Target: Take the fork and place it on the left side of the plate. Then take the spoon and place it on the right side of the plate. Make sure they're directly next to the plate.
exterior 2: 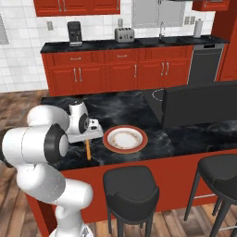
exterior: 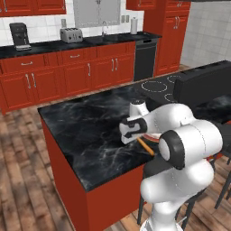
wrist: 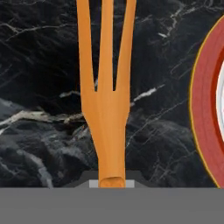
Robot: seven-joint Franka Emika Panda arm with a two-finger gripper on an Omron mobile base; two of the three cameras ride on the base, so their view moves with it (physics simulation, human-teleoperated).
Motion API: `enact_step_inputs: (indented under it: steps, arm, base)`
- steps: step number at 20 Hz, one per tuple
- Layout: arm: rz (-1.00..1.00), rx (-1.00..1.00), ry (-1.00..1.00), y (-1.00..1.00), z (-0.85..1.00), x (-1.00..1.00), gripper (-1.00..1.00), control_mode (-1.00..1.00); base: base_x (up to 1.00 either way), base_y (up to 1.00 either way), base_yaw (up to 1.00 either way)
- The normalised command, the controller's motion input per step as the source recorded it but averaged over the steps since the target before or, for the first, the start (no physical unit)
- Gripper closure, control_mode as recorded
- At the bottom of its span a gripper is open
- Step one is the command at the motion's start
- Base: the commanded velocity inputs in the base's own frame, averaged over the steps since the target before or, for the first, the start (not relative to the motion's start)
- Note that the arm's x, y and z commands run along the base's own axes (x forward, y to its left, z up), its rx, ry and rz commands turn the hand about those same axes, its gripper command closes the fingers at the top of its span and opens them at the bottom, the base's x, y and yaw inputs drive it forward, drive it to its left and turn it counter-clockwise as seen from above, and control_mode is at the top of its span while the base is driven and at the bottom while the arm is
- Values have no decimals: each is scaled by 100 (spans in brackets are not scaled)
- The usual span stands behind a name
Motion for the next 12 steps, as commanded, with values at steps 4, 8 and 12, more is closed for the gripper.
enact_step_inputs:
  steps: [4,8,12]
  arm:
    - [0,0,3,0,-29,58,100,-100]
    - [0,0,2,1,-38,42,100,-100]
    - [0,0,1,0,-39,35,100,-100]
  base:
    - [0,0,0]
    - [0,0,0]
    - [0,0,0]
